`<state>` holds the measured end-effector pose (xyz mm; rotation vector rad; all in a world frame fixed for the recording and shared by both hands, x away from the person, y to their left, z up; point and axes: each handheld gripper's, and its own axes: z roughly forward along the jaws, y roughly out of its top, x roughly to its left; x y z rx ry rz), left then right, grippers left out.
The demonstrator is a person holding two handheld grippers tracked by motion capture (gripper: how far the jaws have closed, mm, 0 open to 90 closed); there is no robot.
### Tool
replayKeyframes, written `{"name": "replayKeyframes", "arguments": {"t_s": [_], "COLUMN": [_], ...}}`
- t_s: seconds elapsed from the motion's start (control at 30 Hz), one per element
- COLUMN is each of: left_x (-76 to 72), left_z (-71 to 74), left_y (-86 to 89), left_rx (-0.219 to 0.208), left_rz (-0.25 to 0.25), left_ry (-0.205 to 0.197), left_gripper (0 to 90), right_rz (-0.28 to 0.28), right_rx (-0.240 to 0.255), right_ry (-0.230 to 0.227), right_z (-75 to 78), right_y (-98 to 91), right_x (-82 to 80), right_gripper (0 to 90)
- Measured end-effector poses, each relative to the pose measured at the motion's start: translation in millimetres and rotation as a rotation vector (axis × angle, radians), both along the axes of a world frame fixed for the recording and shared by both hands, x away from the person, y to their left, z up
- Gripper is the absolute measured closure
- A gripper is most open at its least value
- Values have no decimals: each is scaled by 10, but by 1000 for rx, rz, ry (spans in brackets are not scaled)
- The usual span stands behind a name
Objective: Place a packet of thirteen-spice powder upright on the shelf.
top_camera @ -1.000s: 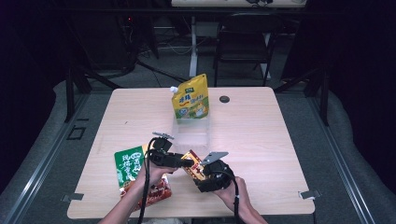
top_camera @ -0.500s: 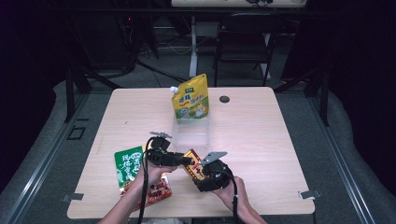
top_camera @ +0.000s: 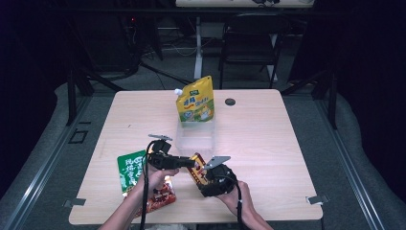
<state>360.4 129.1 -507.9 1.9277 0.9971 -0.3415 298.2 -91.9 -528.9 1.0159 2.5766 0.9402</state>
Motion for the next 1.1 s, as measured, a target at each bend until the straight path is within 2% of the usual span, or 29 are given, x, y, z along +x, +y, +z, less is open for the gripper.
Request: {"name": "replayKeyframes", "arguments": {"t_s": [0.27,0.3,0.47,0.63,0.8,1.03,1.1], "left_x": [2,3,13,34,71,113,124], "left_z": [62,67,121,179,259,361,388], "left_y": [-18,-17,-26,-79,-78,-37,-19], "left_rx": [23,22,45,98,110,155,145], "left_rz": [-9,-11,-26,-54,-71,-79,-83], "left_ry": [-31,-32,-60,-94,-119,-154,-154], "left_gripper": [688,688,687,687,686,686,686], "right_rz": [1,-1,-16,-26,-29,-35,-31], "right_rx": [16,17,33,36,32,40,29], "right_ry": [8,13,23,39,59,67,71], "right_z": [26,26,65,87,89,86,85], "right_y": [-41,-52,-156,-279,-392,-523,-553], "right_x": [6,9,26,44,68,93,100], "right_gripper": [323,299,248,224,196,171,169]}}
